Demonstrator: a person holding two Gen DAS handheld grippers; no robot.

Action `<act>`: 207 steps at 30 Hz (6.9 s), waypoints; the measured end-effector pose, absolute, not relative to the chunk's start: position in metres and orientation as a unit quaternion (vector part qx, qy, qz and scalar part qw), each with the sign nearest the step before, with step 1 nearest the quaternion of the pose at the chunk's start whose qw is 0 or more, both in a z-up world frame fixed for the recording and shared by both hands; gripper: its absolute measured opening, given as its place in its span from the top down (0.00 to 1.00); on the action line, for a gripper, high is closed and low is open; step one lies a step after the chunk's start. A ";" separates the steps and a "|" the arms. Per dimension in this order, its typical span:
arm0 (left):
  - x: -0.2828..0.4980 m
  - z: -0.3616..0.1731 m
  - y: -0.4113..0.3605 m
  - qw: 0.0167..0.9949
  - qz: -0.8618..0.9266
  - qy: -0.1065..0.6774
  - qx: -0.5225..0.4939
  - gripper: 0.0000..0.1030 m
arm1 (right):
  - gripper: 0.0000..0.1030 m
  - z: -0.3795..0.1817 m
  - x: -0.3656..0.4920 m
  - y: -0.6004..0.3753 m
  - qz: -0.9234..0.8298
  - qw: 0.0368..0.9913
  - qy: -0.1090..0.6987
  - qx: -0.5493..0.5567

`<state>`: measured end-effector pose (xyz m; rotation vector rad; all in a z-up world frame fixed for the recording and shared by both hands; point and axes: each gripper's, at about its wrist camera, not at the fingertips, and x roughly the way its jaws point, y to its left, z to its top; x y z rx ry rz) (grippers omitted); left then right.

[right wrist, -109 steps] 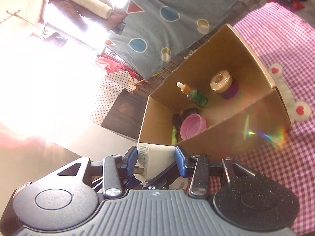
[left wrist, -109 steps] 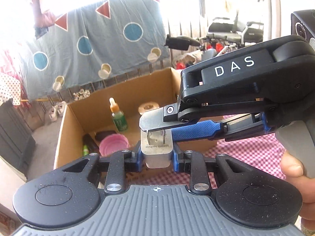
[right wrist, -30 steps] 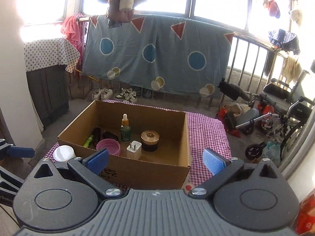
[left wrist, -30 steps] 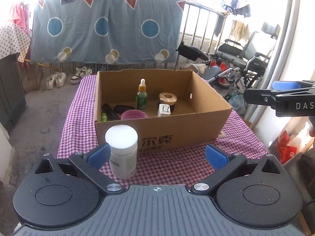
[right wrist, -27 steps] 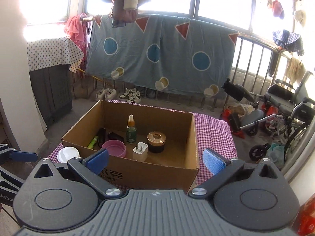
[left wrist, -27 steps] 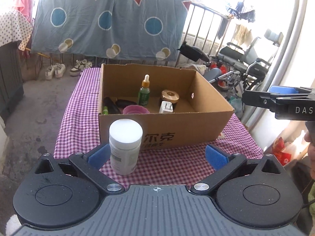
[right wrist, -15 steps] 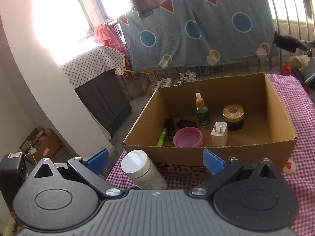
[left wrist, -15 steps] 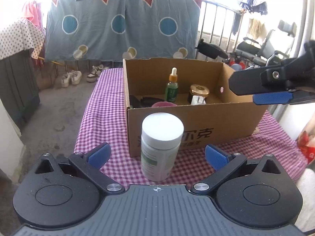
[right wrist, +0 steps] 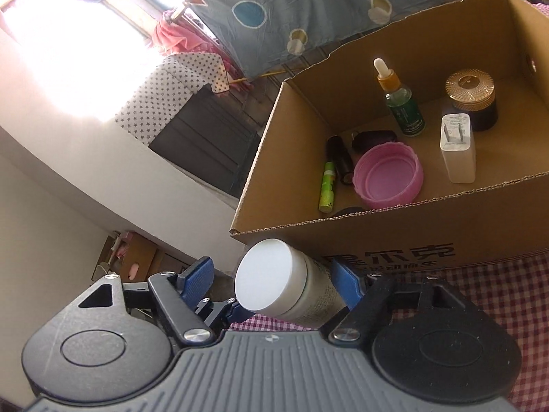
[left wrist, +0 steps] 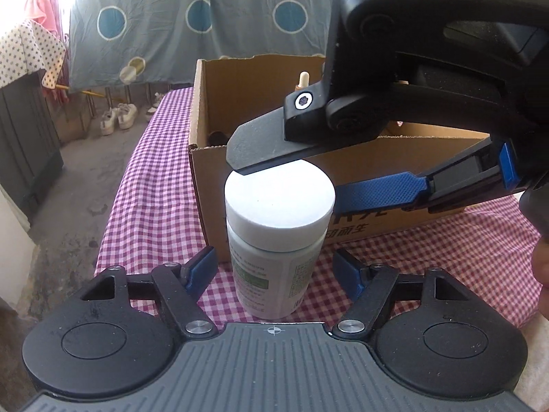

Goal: Organize rigid objects

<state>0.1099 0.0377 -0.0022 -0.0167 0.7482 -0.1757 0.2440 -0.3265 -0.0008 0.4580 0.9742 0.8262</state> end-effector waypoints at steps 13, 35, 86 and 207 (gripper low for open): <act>0.121 -0.002 0.037 0.920 -0.070 0.386 -0.013 0.48 | 0.42 -0.016 0.255 -0.333 0.374 0.759 0.473 0.244; 0.100 0.029 0.018 0.929 -0.063 0.364 0.006 0.49 | 0.43 0.012 0.232 -0.365 0.396 0.761 0.441 0.266; 0.251 0.030 -0.121 0.861 -0.199 0.461 0.077 0.42 | 0.35 0.013 0.367 -0.510 0.304 0.825 0.384 0.283; 0.150 0.068 0.001 0.916 0.016 0.401 -0.003 0.01 | 0.00 0.041 0.239 -0.412 0.144 0.921 0.362 0.015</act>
